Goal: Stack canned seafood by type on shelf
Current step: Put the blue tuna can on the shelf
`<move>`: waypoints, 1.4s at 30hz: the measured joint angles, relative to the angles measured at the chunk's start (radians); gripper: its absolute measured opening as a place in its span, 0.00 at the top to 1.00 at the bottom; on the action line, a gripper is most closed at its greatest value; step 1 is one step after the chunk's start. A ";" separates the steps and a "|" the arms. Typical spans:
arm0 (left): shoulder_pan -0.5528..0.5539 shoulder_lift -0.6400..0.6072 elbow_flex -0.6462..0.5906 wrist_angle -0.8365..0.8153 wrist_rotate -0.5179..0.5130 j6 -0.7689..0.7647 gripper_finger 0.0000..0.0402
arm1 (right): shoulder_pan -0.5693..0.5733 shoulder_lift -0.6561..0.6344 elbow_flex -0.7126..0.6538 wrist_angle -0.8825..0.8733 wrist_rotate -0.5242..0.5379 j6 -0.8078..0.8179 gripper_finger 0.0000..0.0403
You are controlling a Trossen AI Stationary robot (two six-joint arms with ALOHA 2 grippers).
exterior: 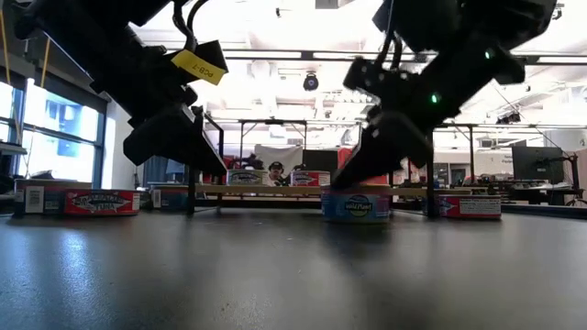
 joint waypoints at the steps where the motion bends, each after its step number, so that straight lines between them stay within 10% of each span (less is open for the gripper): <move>1: 0.000 0.000 0.000 0.000 0.000 0.000 0.96 | 0.007 0.013 0.000 0.000 0.024 -0.003 0.69; 12: 0.000 0.000 0.000 0.003 0.000 -0.008 0.96 | 0.026 0.062 0.006 -0.095 0.158 -0.132 0.98; 33: -0.002 0.000 0.000 0.000 0.000 -0.015 0.96 | 0.000 0.061 0.337 -0.583 0.516 -0.259 1.00; 42: -0.003 0.000 0.000 -0.006 0.000 -0.016 0.96 | -0.148 0.045 0.329 -0.625 0.400 -0.256 1.00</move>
